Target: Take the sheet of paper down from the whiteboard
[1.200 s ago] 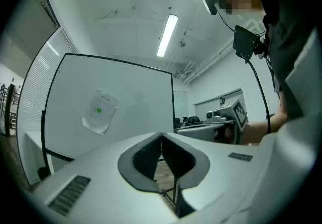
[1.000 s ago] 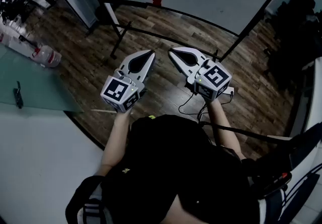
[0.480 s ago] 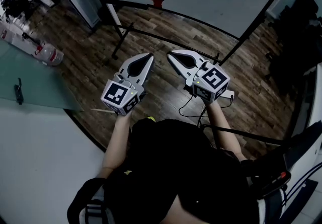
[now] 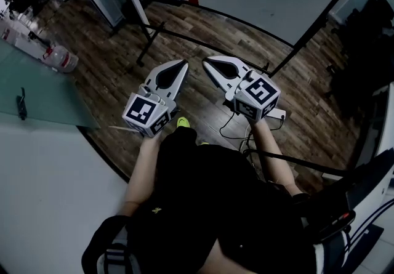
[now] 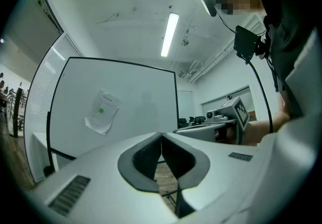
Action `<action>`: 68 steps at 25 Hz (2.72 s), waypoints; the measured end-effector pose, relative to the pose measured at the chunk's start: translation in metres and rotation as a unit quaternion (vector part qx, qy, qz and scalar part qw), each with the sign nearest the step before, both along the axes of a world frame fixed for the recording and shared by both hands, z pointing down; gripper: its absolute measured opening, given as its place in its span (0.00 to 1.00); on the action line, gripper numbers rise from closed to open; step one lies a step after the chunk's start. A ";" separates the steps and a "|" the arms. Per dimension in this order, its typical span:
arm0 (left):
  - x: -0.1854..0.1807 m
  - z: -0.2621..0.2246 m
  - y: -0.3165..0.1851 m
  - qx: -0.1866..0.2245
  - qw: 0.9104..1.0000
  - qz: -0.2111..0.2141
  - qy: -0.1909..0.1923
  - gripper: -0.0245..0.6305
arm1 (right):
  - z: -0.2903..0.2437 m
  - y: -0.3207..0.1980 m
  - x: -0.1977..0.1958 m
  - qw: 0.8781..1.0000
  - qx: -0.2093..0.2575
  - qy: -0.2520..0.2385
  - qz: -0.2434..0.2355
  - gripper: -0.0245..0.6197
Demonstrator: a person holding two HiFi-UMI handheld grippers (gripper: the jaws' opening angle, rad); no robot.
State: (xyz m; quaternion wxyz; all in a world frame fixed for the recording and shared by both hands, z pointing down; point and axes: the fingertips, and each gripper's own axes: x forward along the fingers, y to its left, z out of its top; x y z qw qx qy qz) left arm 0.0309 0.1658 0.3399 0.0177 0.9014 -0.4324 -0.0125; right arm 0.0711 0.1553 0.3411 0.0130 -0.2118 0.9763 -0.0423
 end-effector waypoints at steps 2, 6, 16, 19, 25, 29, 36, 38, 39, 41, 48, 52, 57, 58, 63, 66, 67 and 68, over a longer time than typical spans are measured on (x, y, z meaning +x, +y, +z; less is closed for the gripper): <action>-0.001 0.000 -0.003 0.004 1.000 -0.001 0.002 0.07 | 0.000 -0.003 -0.001 1.000 0.000 -0.001 -0.002 0.04; -0.009 0.001 -0.011 0.008 1.000 -0.003 0.000 0.07 | 0.004 -0.010 -0.008 1.000 -0.002 0.001 -0.003 0.04; -0.019 0.003 -0.052 0.012 1.000 0.009 0.011 0.07 | 0.006 -0.047 -0.017 1.000 -0.001 0.012 0.019 0.04; -0.022 0.006 -0.064 0.006 1.000 0.011 0.011 0.07 | 0.009 -0.059 -0.020 1.000 -0.004 0.015 0.023 0.04; -0.027 0.005 -0.094 -0.001 1.000 0.018 0.014 0.07 | 0.011 -0.092 -0.026 0.999 -0.008 0.025 0.035 0.04; -0.033 0.004 -0.116 0.005 0.999 0.031 0.020 0.07 | 0.006 -0.115 -0.034 0.999 -0.006 0.023 0.041 0.04; -0.046 -0.002 -0.166 0.002 0.999 0.048 0.018 0.07 | -0.001 -0.165 -0.047 0.998 -0.007 0.020 0.058 0.04; -0.049 -0.002 -0.180 0.003 0.998 0.053 0.018 0.07 | -0.001 -0.178 -0.051 0.998 -0.007 0.021 0.065 0.04; -0.051 -0.002 -0.187 0.002 0.998 0.056 0.018 0.07 | -0.001 -0.185 -0.052 0.997 -0.007 0.021 0.068 0.04; -0.054 -0.001 -0.201 0.001 0.998 0.063 0.018 0.07 | -0.001 -0.198 -0.056 0.997 -0.008 0.023 0.074 0.04; -0.069 -0.001 -0.243 0.004 0.997 0.079 0.015 0.07 | -0.003 -0.240 -0.074 0.996 -0.007 0.024 0.090 0.04; -0.078 -0.005 -0.261 0.013 0.996 0.087 0.007 0.07 | -0.007 -0.260 -0.086 0.995 -0.003 0.022 0.098 0.04; -0.095 -0.002 -0.283 0.014 0.995 0.095 0.008 0.07 | -0.005 -0.283 -0.104 0.994 0.002 0.028 0.102 0.04; -0.100 -0.001 -0.289 0.013 0.995 0.094 0.011 0.07 | -0.004 -0.288 -0.106 0.994 0.003 0.030 0.104 0.04; -0.113 -0.002 -0.307 0.015 0.996 0.086 0.019 0.07 | 0.001 -0.304 -0.117 0.994 -0.005 0.038 0.103 0.04; -0.116 -0.005 -0.316 0.021 0.996 0.084 0.020 0.07 | 0.000 -0.314 -0.121 0.994 -0.005 0.040 0.102 0.04; -0.117 -0.005 -0.320 0.021 0.996 0.083 0.021 0.07 | -0.001 -0.316 -0.122 0.994 -0.004 0.040 0.102 0.04; -0.117 -0.005 -0.322 0.021 0.996 0.082 0.021 0.07 | -0.002 -0.319 -0.122 0.994 -0.002 0.039 0.101 0.04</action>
